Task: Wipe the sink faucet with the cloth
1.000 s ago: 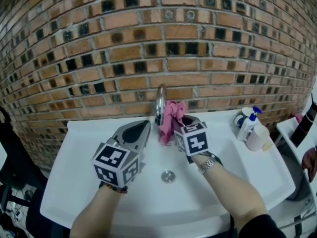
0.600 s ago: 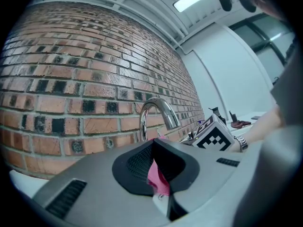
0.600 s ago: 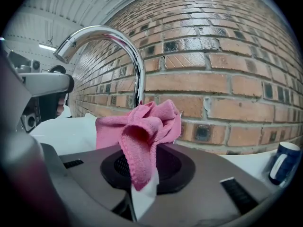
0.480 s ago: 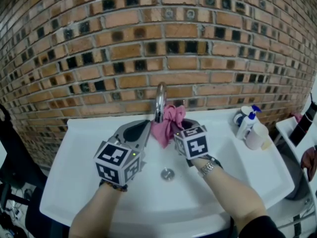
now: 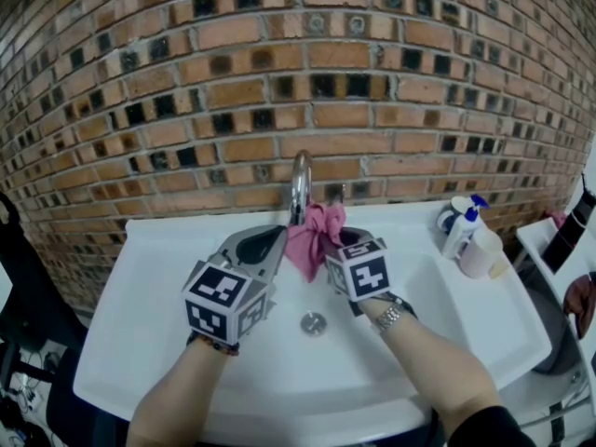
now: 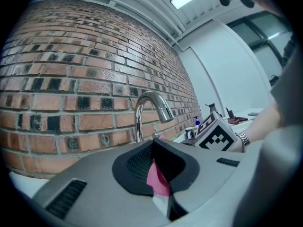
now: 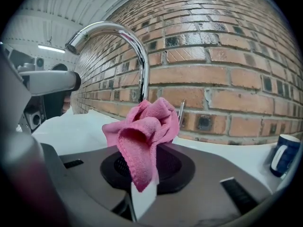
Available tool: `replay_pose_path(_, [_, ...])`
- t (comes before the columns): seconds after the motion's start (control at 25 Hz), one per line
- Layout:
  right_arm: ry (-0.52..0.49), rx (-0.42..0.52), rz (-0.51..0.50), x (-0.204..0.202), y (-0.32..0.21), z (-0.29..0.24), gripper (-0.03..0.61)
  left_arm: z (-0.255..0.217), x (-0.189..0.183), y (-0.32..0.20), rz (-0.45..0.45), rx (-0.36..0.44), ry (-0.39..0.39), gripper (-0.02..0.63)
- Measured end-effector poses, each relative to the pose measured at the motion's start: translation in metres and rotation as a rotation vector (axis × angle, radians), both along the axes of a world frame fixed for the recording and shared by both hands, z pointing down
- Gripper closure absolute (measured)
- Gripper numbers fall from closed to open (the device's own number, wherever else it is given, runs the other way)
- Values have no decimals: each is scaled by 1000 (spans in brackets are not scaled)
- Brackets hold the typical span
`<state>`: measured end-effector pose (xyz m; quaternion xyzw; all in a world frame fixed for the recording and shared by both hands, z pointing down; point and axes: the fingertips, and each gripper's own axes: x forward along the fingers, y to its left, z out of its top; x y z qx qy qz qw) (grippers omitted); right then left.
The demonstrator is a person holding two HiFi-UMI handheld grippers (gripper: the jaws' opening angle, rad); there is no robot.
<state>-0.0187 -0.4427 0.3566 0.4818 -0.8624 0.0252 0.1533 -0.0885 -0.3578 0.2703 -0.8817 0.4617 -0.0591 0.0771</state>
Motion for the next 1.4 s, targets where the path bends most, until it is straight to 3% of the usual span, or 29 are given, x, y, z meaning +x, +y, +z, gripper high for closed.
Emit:
replay_pose_path(0.44, [12, -47, -30, -4, 12, 14, 514, 23, 14, 1, 93, -87, -81, 607])
replay_pose_path(0.72, [20, 3, -66, 1, 34, -9, 514, 30, 29, 8, 124, -122, -128, 602])
replay_pose_path(0.84, [16, 28, -99, 1, 49, -22, 514, 28, 27, 13, 134, -137, -124, 512])
replay_pose_path(1.08, [34, 87, -215, -6, 85, -40, 514, 27, 20, 23, 163, -152, -100, 399])
replay_pose_path(1.4, [87, 145, -403, -18, 133, -52, 514, 25, 20, 44, 284, -147, -85, 370])
